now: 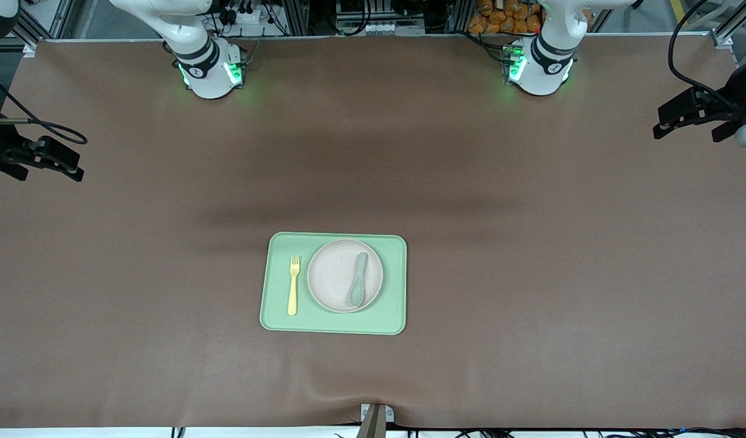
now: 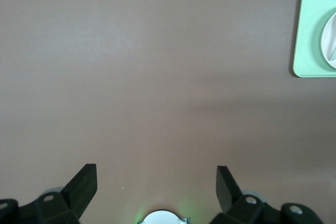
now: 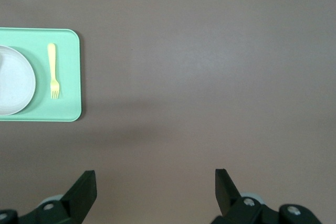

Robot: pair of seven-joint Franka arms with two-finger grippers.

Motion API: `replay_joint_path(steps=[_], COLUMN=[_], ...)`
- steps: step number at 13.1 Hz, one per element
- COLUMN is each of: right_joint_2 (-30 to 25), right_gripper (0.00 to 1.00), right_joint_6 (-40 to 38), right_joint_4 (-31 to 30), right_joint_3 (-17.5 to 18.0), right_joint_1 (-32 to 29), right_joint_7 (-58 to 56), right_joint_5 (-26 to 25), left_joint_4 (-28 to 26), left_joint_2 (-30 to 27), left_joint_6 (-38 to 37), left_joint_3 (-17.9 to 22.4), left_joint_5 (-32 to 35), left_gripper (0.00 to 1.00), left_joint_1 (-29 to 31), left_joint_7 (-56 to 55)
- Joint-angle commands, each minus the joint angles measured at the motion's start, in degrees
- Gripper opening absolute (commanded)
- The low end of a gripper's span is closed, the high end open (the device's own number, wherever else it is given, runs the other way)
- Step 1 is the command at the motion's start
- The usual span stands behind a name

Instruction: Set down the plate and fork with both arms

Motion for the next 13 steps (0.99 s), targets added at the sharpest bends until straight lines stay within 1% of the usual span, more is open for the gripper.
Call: replay_joint_path(steps=[1,4,6,13], right_joint_2=[-0.5,-1.9,-3.7,-4.3], right_gripper=[1.00,1.00,1.00,1.00], right_joint_6=[-0.8,-1.2,-0.7,-0.9], right_joint_4=[0.6,-1.0,-3.3,-3.1], right_joint_3=[1.6,1.2,0.7,-0.2], right_joint_1=[-1.4,-1.3,0.9,1.7], right_joint_7=[-1.2,-1.4,-1.3,-1.3], right_joint_5=[0.6,1.1,0.9,0.9], left_joint_4=[-0.8,-0.8,-0.8,-0.8], left_joint_2=[-0.6,-0.4,-0.3,-0.2], left_joint_6=[1.4,1.9,2.2,2.1], left_joint_3=[0.2,0.1,0.1,0.0], left_joint_5=[1.3,0.7,0.5,0.5], left_gripper=[1.00,1.00,1.00,1.00], left_joint_1=[-0.9,-1.2,-1.2,-1.0], left_joint_7=[1.0,3.3,3.6,3.6])
